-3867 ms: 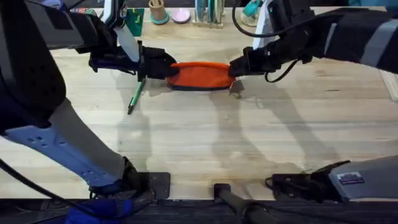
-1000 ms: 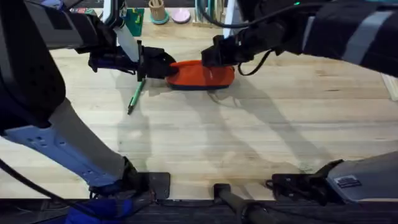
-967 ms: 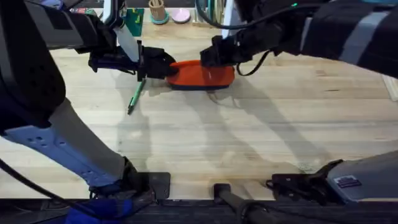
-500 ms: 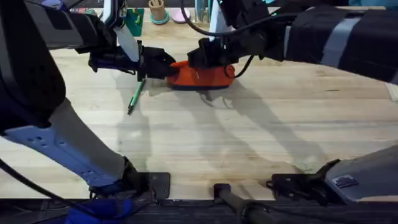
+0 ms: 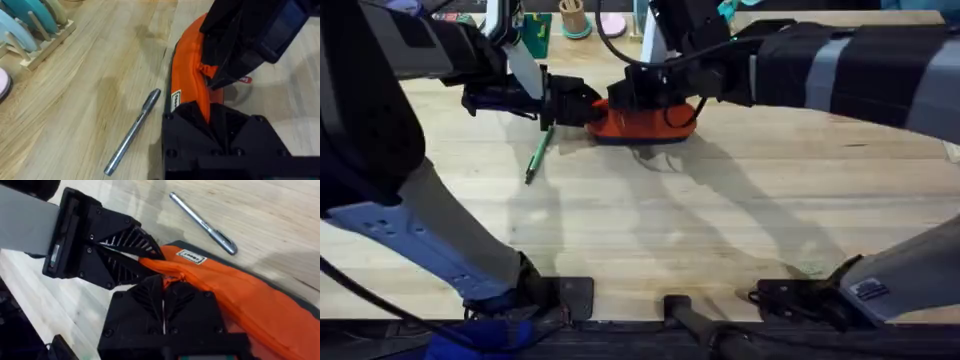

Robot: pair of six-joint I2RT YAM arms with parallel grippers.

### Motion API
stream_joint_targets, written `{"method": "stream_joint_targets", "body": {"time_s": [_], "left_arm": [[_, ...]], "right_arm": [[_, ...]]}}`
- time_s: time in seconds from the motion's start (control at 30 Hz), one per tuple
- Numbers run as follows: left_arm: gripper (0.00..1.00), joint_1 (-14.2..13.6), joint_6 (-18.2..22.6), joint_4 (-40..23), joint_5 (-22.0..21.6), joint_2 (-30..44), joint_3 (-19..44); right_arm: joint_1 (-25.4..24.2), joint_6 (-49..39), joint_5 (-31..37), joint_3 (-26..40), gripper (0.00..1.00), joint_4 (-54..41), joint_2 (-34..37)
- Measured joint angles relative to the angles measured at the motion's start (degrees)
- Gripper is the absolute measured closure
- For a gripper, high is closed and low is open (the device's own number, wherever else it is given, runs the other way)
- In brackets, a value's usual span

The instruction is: Unzip the bag, pick up the pens from the table one at a time and place them inside, then zip the bag closed.

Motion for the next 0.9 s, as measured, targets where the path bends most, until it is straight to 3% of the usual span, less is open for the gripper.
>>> {"method": "stream_joint_targets", "body": {"time_s": [0.9], "left_arm": [[0.959, 0.68, 0.00, 0.20, -0.41, -0.02, 0.24]], "right_arm": [[1.46, 3.11, -1.75, 3.06, 0.973, 3.82, 3.63]]}}
